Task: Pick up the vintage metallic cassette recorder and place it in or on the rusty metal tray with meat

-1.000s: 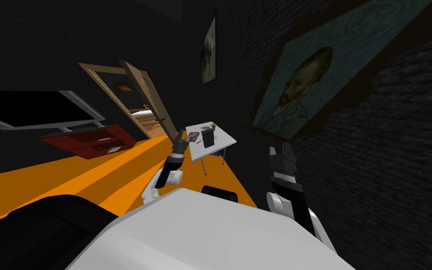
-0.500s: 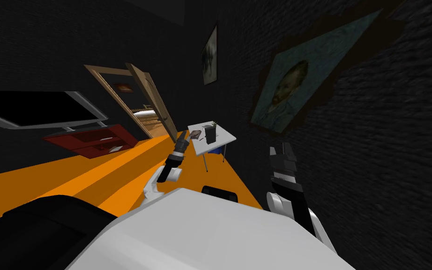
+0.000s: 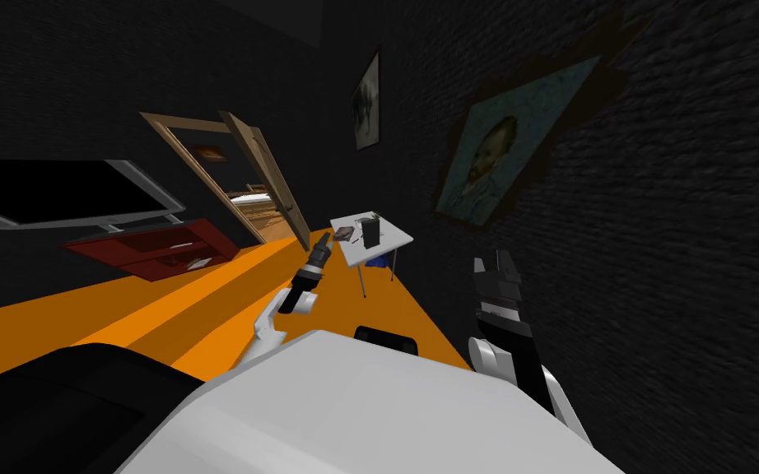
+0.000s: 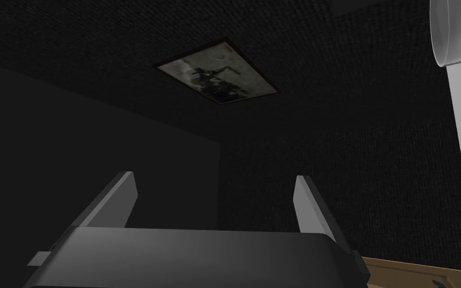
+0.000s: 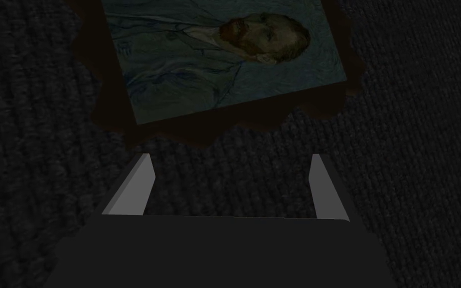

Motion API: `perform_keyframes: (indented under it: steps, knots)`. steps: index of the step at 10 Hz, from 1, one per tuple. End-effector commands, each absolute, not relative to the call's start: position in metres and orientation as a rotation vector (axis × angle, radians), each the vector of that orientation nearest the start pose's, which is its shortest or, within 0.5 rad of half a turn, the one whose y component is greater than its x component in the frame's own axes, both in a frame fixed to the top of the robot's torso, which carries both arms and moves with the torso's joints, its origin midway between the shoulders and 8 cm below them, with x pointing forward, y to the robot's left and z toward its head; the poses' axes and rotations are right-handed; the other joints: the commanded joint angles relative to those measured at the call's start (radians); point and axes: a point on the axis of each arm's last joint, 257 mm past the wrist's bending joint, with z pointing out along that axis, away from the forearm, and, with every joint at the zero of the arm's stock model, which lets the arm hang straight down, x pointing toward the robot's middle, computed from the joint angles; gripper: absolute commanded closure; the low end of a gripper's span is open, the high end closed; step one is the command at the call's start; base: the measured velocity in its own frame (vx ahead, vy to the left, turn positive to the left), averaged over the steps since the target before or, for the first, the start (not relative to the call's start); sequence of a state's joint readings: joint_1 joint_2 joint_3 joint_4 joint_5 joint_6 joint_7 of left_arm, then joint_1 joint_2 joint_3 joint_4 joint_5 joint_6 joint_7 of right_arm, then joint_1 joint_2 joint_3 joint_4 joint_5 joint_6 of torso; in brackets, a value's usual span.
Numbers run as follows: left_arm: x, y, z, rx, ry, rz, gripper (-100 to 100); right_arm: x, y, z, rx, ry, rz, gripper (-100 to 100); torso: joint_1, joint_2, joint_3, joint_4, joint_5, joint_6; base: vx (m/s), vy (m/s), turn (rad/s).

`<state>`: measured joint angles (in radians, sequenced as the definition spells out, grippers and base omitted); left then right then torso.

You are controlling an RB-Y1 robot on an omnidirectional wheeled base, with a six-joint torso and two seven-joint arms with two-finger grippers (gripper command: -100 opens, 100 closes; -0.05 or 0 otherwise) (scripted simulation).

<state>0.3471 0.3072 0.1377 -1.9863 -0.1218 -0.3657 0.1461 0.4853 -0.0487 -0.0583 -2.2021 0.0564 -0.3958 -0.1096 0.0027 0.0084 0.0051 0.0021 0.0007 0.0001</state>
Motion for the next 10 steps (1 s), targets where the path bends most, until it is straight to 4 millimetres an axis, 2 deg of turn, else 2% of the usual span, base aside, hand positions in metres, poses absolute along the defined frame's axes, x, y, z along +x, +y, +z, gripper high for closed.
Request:
perform_keyframes:
  steps: [1,5,10]
  knots:
    - [0.43,0.336,-0.081,-0.633,1.063,-1.067,-100,0.373,-0.298,-0.026,0.769,0.758,1.265,0,0.0,0.0,0.0,0.0,0.0,0.0,-0.095,0.03,-0.108]
    - [0.44,0.354,-0.113,-0.574,1.172,-0.937,-100,0.373,-0.298,-0.026,0.769,0.759,1.265,0,0.002,-0.005,-0.003,-0.001,0.001,0.0,-0.065,0.062,-0.132]
    - [0.439,0.373,-0.156,-0.412,1.339,-0.746,-100,0.373,-0.298,-0.026,0.769,0.759,1.265,0,0.005,-0.011,-0.006,-0.002,0.001,0.0,0.019,0.1,-0.197]
